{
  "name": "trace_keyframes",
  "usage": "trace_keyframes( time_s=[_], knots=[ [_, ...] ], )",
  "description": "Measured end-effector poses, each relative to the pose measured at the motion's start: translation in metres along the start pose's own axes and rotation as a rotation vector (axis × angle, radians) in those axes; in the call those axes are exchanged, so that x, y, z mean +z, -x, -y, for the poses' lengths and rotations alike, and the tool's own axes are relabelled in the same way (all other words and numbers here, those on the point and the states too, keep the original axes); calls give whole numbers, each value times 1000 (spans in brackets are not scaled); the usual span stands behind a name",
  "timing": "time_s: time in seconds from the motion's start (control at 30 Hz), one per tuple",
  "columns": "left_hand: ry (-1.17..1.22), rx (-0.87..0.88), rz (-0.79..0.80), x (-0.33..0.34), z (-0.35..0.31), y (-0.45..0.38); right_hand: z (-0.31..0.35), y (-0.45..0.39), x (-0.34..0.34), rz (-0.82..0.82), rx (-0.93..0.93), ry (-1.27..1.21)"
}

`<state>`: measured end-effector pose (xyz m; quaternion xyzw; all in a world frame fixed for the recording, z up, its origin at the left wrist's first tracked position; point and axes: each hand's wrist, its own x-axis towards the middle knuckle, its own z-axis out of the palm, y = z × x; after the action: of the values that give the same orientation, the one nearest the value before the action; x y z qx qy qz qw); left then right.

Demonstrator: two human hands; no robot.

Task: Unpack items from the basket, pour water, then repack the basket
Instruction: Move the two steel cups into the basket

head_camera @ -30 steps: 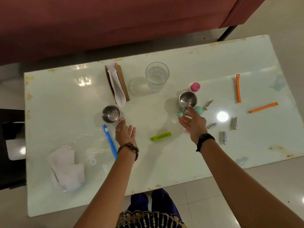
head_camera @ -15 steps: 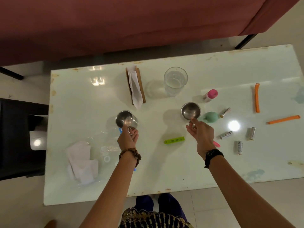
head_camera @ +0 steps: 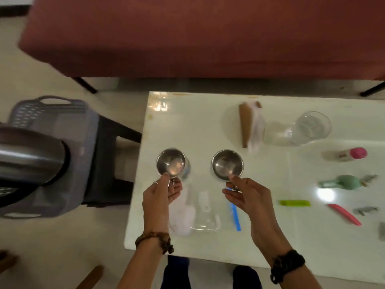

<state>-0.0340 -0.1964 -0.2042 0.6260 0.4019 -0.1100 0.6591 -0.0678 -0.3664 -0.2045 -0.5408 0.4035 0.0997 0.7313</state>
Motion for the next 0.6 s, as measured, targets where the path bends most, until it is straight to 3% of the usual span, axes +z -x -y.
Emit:
trace_keyframes(
  time_s=[0.33, 0.6],
  knots=[
    [199, 84, -189, -142, -138, -86, 25, 9, 244, 234, -36, 121],
    [225, 31, -347, -149, -179, -177, 32, -32, 379, 284, -67, 218]
  ],
)
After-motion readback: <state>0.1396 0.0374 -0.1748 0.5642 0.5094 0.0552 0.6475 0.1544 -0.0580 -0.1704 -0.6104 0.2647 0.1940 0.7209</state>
